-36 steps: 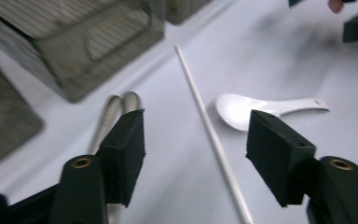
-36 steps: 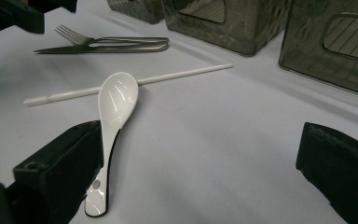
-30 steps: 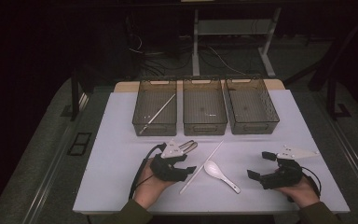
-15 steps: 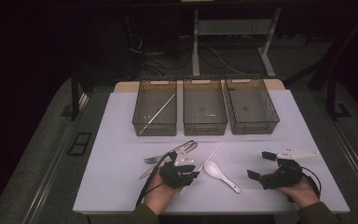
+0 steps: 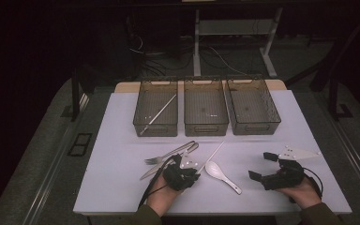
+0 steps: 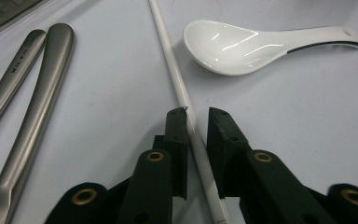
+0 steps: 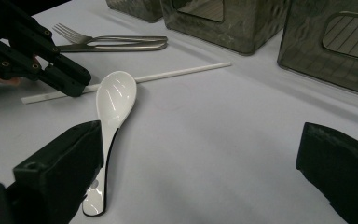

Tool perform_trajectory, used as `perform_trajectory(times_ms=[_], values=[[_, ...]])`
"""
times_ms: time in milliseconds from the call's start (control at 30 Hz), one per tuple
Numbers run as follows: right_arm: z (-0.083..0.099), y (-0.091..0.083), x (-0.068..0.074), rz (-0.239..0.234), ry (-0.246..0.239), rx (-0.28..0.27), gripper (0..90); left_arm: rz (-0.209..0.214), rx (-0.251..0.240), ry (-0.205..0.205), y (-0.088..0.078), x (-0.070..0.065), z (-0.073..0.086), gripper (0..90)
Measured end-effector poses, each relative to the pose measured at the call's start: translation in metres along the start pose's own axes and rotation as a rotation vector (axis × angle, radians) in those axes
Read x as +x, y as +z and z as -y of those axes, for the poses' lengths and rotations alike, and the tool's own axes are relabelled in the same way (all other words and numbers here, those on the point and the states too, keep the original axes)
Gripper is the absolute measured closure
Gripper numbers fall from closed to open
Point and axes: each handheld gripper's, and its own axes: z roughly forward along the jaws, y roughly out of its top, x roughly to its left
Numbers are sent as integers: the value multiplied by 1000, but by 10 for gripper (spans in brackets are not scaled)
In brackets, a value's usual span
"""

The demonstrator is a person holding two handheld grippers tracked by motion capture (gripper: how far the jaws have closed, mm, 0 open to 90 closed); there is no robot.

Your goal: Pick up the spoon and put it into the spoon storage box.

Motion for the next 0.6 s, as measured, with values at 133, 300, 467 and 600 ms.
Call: perform_trajectory(times_ms=[133,300,467,600], values=[[0,0,0,0,0,0,8,1,-3,-16,-2,3,0,809],[0,0,0,0,0,0,8,-13,8,3,-4,6,1,817],[0,-1,0,0,0,-1,8,-37,21,10,-7,13,2,823],[0,-1,0,-1,-1,-1,9,-51,28,-2,-9,21,4,826]])
